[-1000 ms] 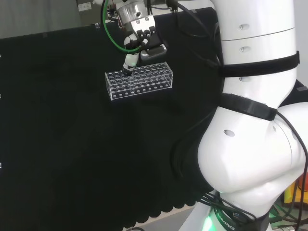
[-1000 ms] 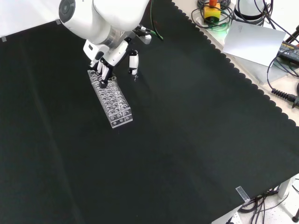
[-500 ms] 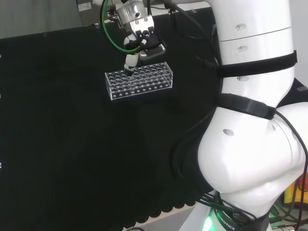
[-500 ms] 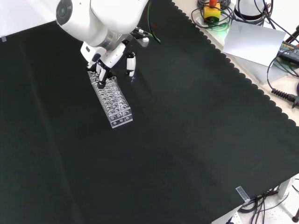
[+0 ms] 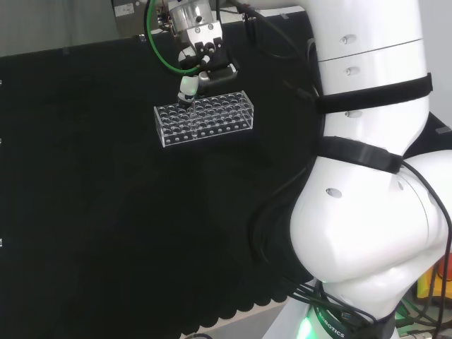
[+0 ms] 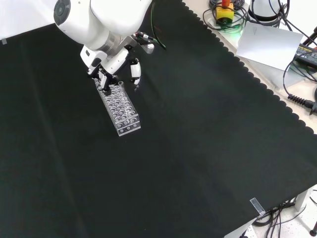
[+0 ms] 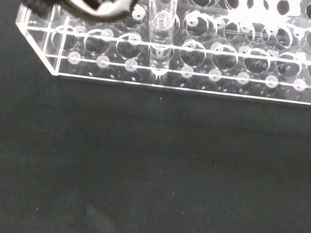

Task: Pick up the test tube.

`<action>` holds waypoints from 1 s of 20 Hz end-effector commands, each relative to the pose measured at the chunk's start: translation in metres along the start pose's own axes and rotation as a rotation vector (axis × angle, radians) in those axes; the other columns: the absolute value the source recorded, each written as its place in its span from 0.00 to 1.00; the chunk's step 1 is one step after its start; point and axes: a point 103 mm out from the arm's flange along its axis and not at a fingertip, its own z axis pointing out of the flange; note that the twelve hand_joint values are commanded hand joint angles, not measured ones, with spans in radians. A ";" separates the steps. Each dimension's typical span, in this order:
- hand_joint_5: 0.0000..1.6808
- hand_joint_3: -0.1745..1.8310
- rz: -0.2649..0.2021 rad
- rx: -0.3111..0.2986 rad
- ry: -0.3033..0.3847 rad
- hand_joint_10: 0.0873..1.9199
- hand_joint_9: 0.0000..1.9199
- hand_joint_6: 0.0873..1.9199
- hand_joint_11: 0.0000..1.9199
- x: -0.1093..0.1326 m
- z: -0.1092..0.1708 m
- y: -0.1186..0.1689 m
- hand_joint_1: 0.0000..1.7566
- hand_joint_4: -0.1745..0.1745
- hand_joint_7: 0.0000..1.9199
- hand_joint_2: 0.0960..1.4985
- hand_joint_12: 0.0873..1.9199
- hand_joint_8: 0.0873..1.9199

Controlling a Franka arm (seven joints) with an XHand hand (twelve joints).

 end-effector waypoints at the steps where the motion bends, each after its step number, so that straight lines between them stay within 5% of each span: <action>1: 0.60 0.34 0.023 -0.101 0.010 0.32 0.59 0.34 0.18 0.005 0.001 0.001 0.61 0.03 0.75 0.47 0.73 0.38; 4: 0.72 0.28 0.036 -0.171 0.059 0.27 0.70 0.29 0.29 0.006 0.000 0.001 0.67 0.00 0.83 0.51 0.68 0.30; 9: 0.82 0.38 0.091 -0.285 0.192 0.20 0.82 0.18 0.48 0.007 -0.008 -0.002 0.70 0.00 0.93 0.40 0.60 0.20; 20: 0.87 0.44 0.084 -0.297 0.254 0.15 0.88 0.13 0.61 0.001 -0.029 -0.009 0.70 0.00 0.96 0.34 0.53 0.16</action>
